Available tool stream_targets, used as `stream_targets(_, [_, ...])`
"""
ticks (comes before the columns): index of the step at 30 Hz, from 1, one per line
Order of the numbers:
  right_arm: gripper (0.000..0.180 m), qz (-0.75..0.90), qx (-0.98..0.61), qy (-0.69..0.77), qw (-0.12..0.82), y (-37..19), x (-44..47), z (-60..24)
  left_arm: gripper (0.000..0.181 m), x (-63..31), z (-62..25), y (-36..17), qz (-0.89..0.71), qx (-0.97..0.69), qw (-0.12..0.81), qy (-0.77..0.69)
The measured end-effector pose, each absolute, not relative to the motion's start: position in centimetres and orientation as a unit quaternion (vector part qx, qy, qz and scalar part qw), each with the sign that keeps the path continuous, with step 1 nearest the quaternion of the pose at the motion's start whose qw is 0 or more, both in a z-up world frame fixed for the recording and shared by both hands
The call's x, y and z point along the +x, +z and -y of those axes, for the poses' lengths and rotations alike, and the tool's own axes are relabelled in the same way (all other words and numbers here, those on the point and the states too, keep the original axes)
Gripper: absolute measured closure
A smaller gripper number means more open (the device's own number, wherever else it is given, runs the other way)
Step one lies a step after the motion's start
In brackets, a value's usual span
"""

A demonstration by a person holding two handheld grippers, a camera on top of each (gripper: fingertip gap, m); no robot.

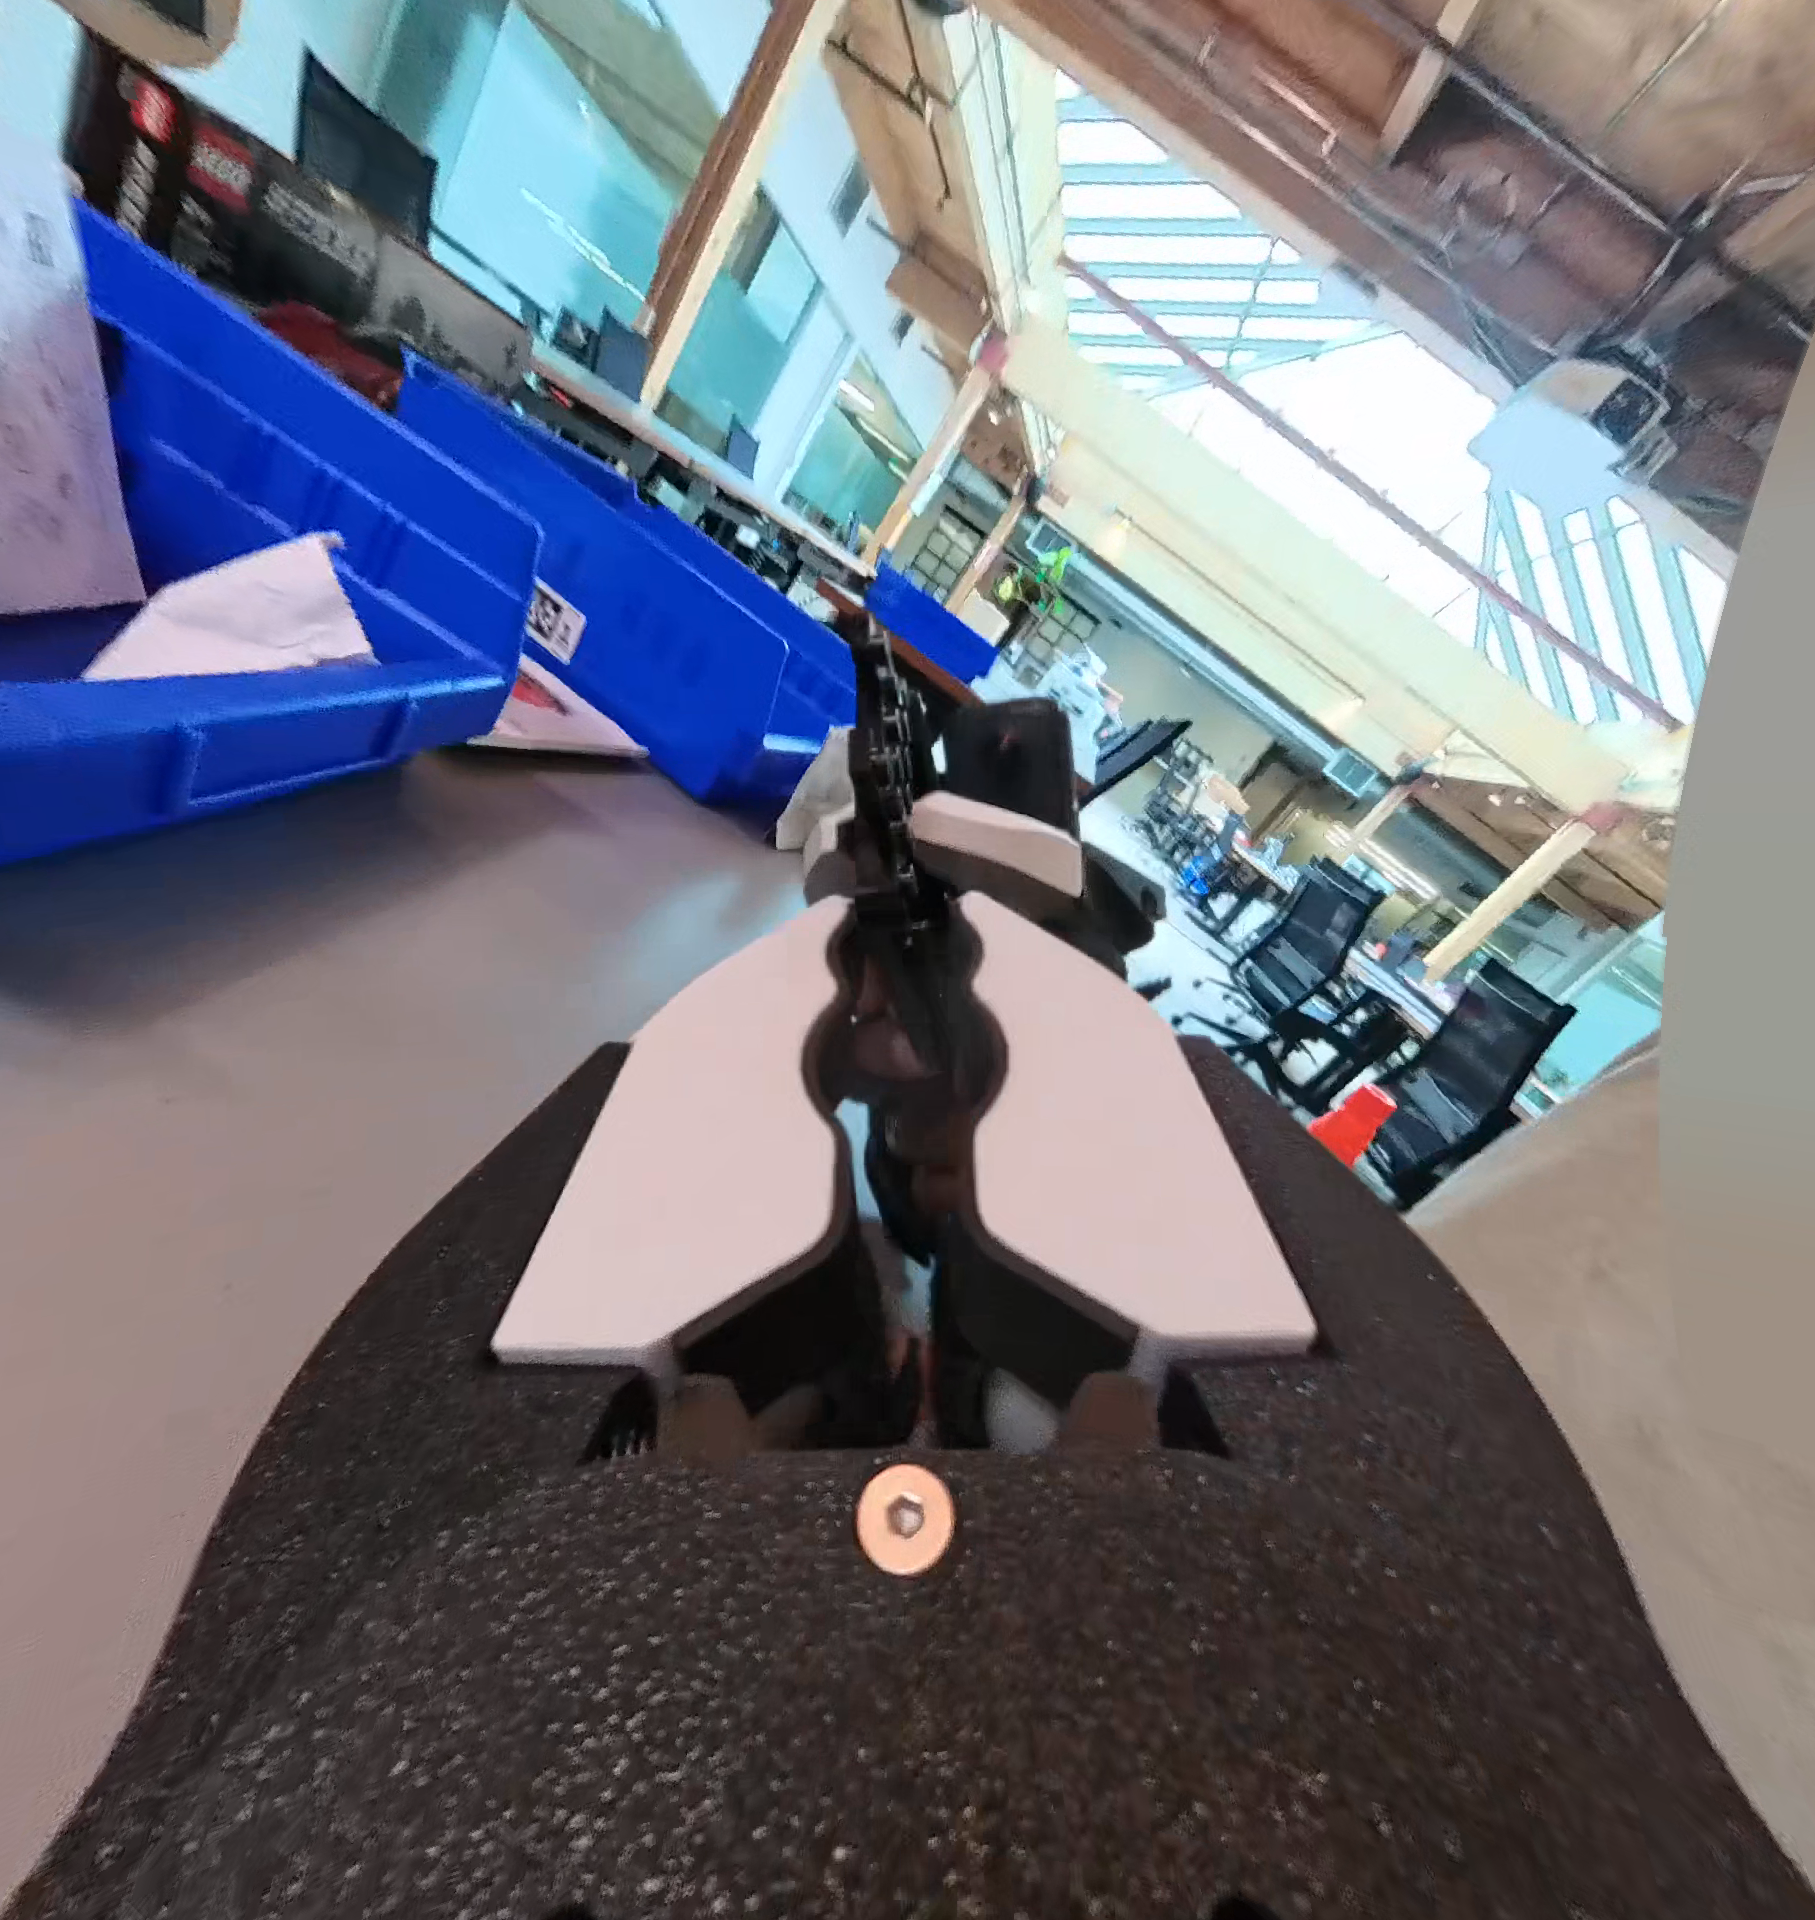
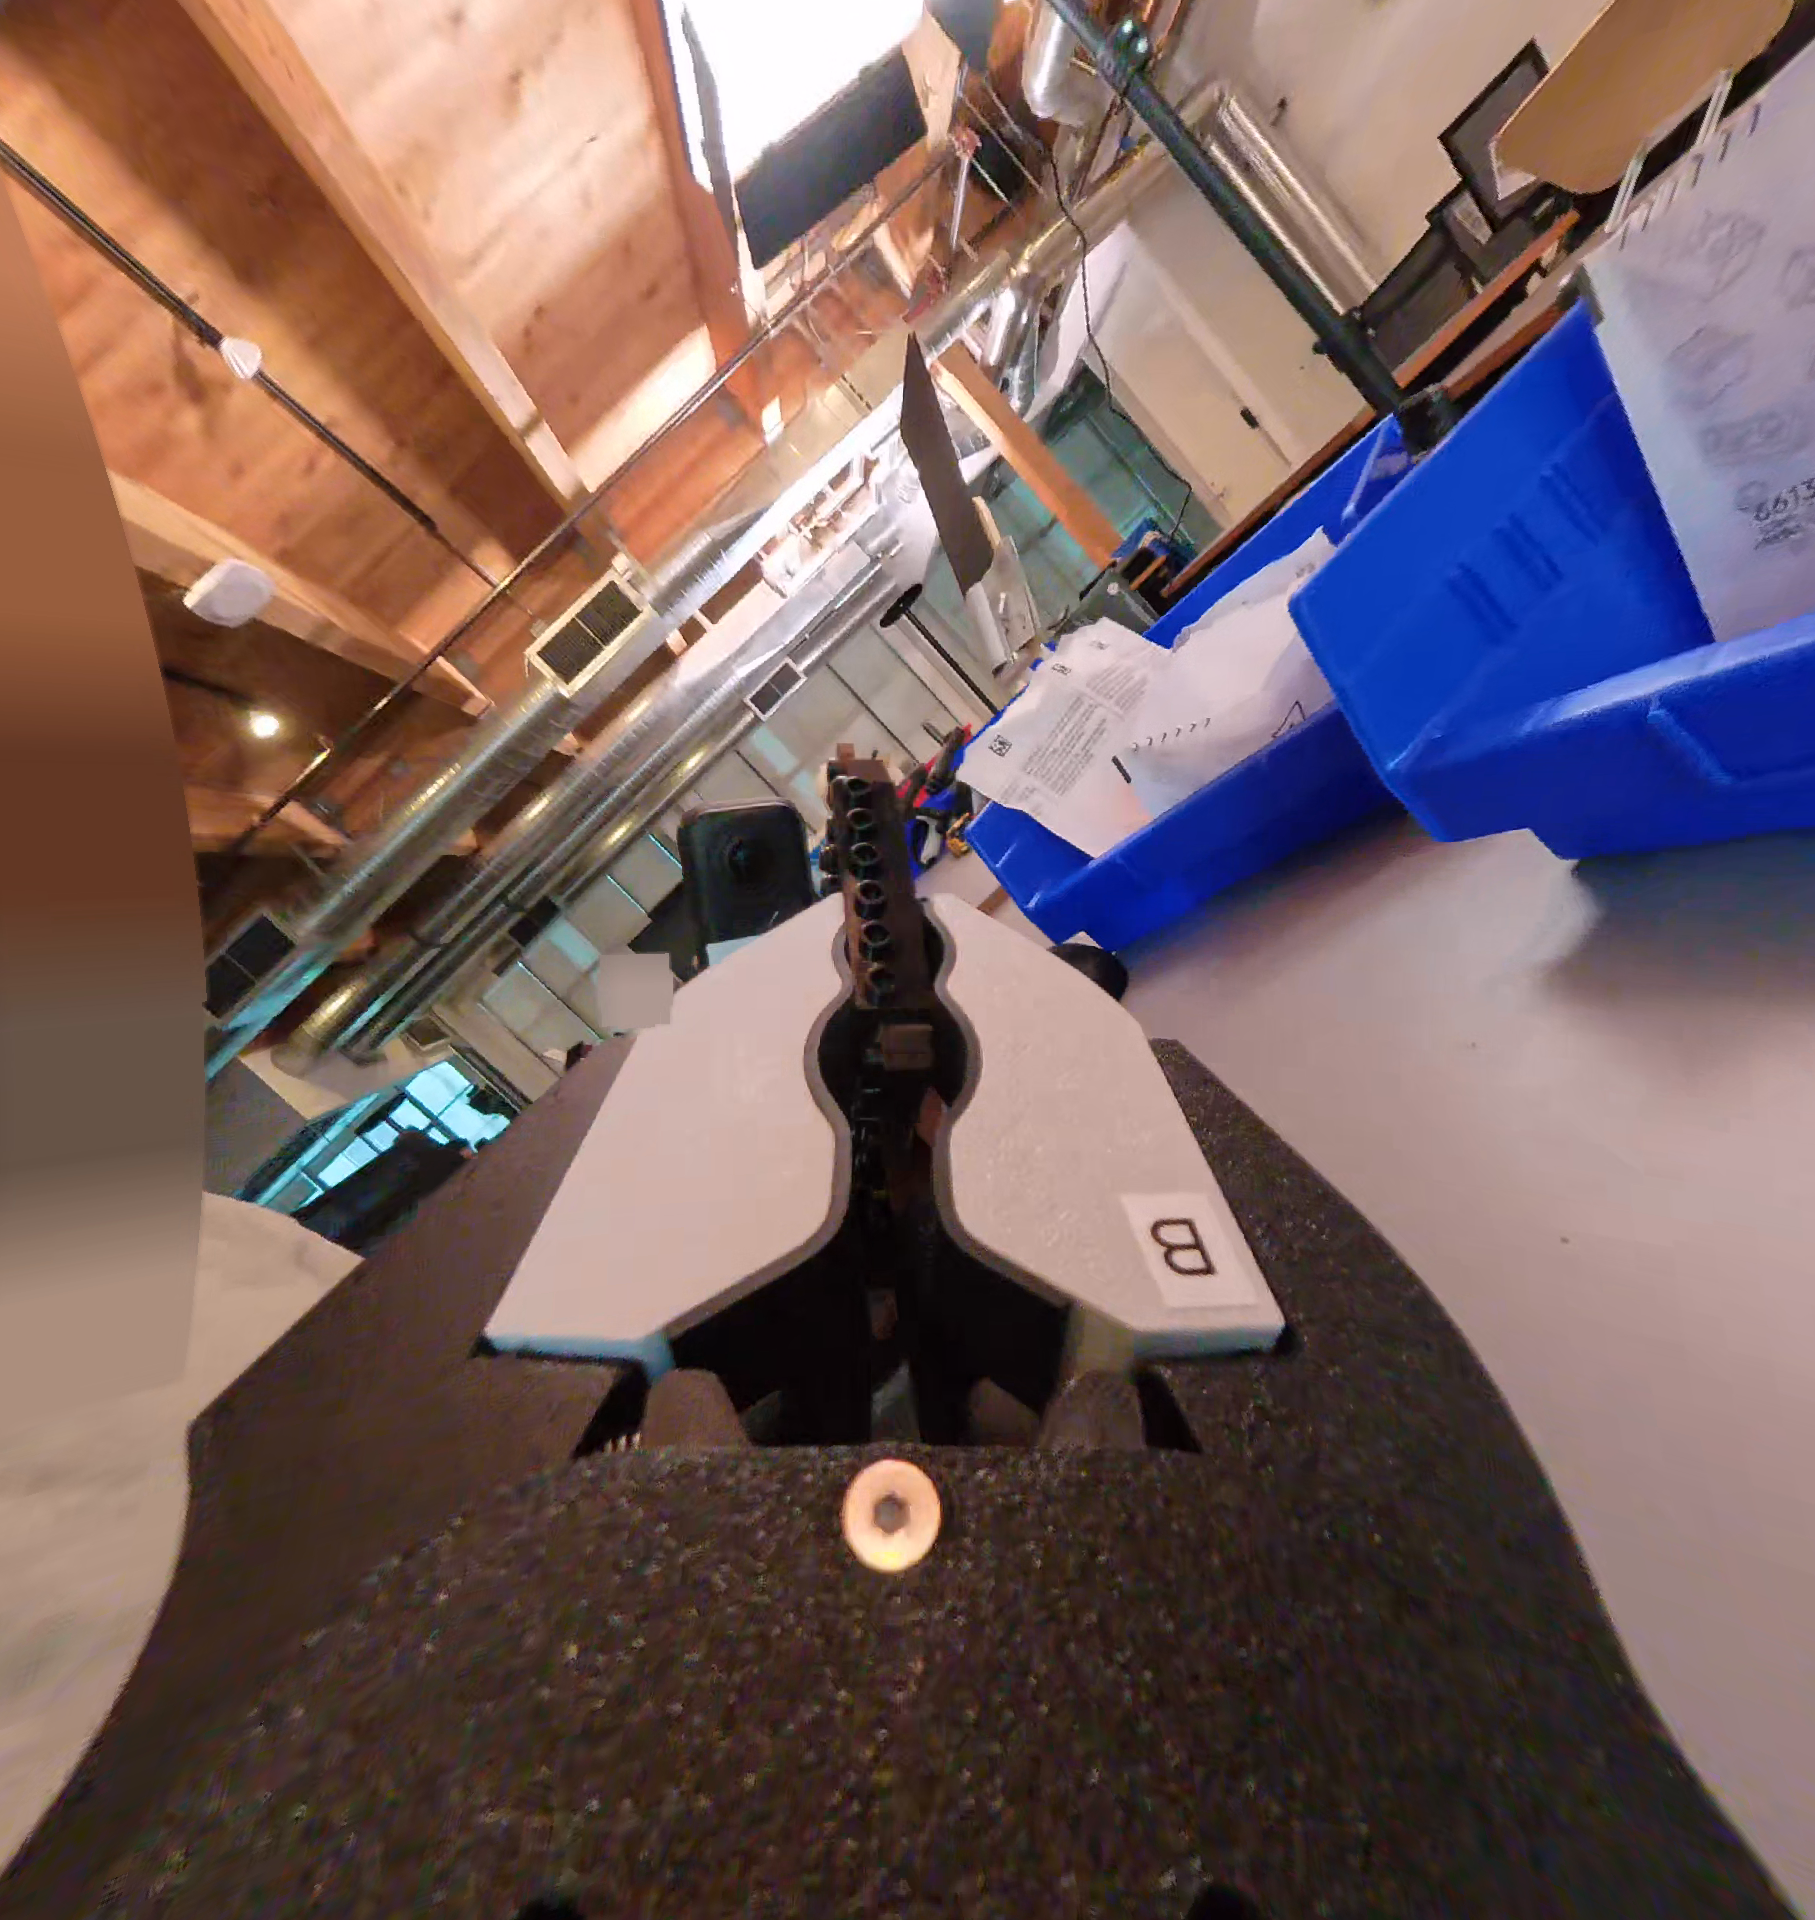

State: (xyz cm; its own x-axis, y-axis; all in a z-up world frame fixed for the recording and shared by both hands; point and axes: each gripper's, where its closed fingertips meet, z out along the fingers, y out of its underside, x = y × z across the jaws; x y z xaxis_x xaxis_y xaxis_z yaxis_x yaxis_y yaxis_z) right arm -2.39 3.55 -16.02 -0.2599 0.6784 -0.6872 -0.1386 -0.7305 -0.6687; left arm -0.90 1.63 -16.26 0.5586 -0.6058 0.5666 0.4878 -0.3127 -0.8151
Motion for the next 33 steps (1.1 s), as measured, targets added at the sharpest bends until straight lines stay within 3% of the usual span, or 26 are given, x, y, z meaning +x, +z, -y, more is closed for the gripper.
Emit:
stream_targets(6, [0.168, 0.258, -0.560, 0.748, 0.246, -17.1, -2.7, -3.1, 0.170, -1.5, -1.3, -17.1, -0.030, -0.679, 0.569, -0.463])
stream_targets(11, [0.155, 0.384, -0.573, 0.637, 0.344, -17.7, -1.8, -3.4, 0.170, -1.4, -0.4, -18.6, -0.036, -0.722, 0.513, -0.464])
stream_targets(16, [0.169, 0.484, -0.533, 0.608, 0.334, -16.7, -1.7, -1.1, 0.169, -0.5, 1.1, -17.1, -0.110, -0.716, 0.511, -0.462])
stream_targets(20, [0.169, 0.413, -0.519, 0.704, 0.254, -15.0, -1.4, -0.5, 0.146, -0.9, 1.3, -15.2, -0.188, -0.682, 0.596, -0.379])
stream_targets(23, [0.169, 0.432, -0.502, 0.738, 0.133, -15.8, -0.8, 1.2, 0.125, -0.6, 2.5, -14.6, -0.271, -0.642, 0.637, -0.328])
stream_targets(28, [0.169, 0.534, -0.469, 0.703, -0.012, -18.5, 0.3, 4.3, 0.126, 1.5, 5.7, -15.4, -0.350, -0.600, 0.580, -0.425])
stream_targets(33, [0.169, 0.563, -0.449, 0.689, -0.078, -19.5, 0.2, 5.4, 0.115, 2.4, 6.5, -16.6, -0.381, -0.590, 0.570, -0.427])
